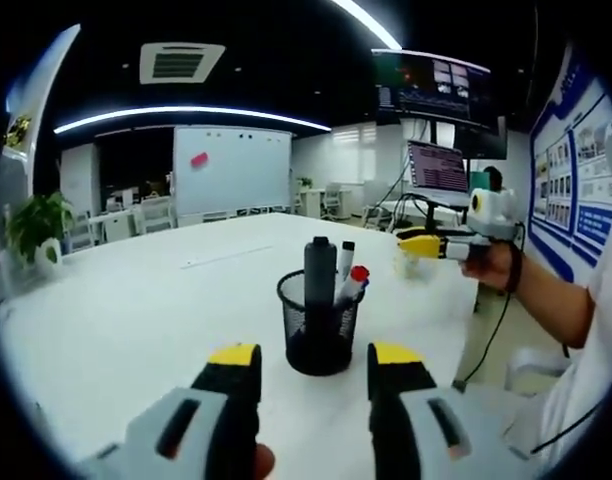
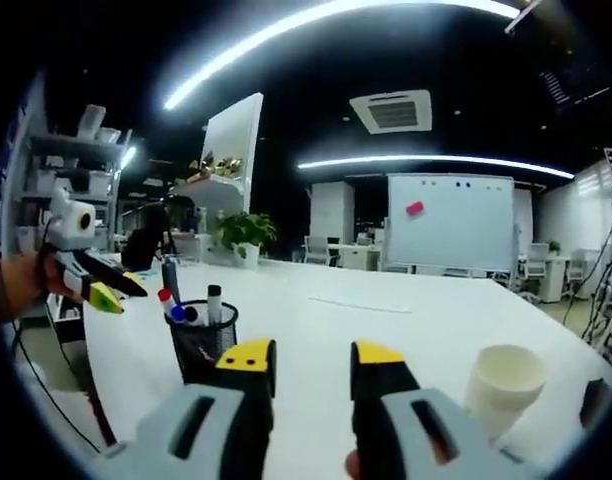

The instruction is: Place the scattered laser pointers and whiteboard markers into the pen holder and stack the scattered paper cups together

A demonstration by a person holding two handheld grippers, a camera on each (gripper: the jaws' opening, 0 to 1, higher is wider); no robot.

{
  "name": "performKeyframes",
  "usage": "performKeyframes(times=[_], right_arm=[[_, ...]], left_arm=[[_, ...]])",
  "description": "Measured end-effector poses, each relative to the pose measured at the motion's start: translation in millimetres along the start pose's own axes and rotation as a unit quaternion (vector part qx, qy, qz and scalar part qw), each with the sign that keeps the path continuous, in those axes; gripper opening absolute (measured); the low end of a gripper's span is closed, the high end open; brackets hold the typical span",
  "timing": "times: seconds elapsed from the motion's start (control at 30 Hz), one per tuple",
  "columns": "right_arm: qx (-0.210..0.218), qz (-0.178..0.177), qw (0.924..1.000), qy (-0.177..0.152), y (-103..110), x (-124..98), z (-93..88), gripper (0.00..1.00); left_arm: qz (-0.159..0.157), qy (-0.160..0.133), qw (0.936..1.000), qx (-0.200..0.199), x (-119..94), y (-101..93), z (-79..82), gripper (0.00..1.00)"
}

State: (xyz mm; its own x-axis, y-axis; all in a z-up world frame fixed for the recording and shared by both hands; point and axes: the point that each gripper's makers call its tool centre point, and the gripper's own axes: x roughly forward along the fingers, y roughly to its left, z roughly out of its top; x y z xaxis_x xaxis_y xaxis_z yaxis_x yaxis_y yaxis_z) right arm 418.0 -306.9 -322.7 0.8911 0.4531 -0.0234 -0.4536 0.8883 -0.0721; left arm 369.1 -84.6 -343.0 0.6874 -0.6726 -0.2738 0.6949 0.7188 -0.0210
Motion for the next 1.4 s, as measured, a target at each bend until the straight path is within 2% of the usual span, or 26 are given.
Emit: performKeyframes(times=[0.2,0.87,1.03,1.4], right_arm=[[-0.026,-0.017,0.9995,-0.002,-11,0,3.4,0.34],[-0.037,-0.051,0.9980,-0.007,-41,-6,14.0,0.36],[-0.042,-0.041,0.9982,-0.014,-44,-6,20.4,0.46],[-0.059,-0.052,0.9968,-0.013,-59,-8,27.3,0.48]], left_arm=[[0.001,0.002,1.0000,0.002,-1,1.0,-3.0,0.44],[0.000,0.005,0.9999,0.015,-2,2.2,-3.9,0.44],[-0.002,0.013,0.9997,0.021,-1,1.0,-6.2,0.44],[-0.001,0.015,0.9996,0.024,-2,0.8,-8.0,0.44]])
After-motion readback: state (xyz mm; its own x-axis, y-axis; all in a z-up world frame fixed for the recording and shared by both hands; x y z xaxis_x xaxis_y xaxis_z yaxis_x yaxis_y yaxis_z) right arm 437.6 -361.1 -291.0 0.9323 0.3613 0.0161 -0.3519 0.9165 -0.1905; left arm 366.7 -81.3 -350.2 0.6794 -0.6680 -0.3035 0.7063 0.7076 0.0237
